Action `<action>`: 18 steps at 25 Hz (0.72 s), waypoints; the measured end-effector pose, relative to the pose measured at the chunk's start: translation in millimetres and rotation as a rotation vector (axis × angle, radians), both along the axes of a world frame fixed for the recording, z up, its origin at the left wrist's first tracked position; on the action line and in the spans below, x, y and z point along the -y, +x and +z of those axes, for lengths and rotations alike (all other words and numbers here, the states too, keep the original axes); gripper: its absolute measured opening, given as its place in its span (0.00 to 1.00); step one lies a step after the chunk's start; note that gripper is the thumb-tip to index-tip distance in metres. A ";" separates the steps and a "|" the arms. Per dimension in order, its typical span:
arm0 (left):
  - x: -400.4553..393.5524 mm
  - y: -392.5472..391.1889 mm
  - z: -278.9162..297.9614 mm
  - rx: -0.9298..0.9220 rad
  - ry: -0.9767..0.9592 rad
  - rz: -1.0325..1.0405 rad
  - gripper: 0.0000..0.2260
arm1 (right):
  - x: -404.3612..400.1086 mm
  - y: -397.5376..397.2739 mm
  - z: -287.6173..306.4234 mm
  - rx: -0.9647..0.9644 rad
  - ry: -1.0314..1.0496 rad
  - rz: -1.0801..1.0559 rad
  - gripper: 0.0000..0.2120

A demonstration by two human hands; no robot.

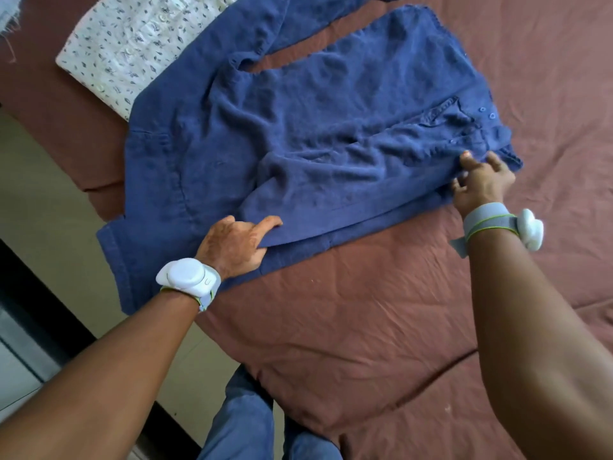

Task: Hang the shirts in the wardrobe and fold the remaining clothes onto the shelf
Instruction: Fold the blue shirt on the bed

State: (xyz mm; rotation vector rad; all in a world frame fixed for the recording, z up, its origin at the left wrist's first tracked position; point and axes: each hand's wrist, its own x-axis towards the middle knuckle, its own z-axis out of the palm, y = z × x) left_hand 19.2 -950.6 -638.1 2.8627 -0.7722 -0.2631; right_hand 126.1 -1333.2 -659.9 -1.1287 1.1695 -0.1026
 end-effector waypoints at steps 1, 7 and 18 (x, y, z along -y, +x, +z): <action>3.6 2.6 7.4 -0.162 0.051 -0.011 0.24 | 0.7 0.3 0.6 -0.013 -0.068 -0.012 0.17; 3.9 17.3 9.5 -0.702 -0.338 0.548 0.09 | -24.7 -13.8 4.7 -0.622 -0.682 0.224 0.24; 26.2 114.0 -19.8 -0.467 -0.431 1.030 0.07 | -204.7 -74.9 -26.2 -0.033 -1.088 1.399 0.28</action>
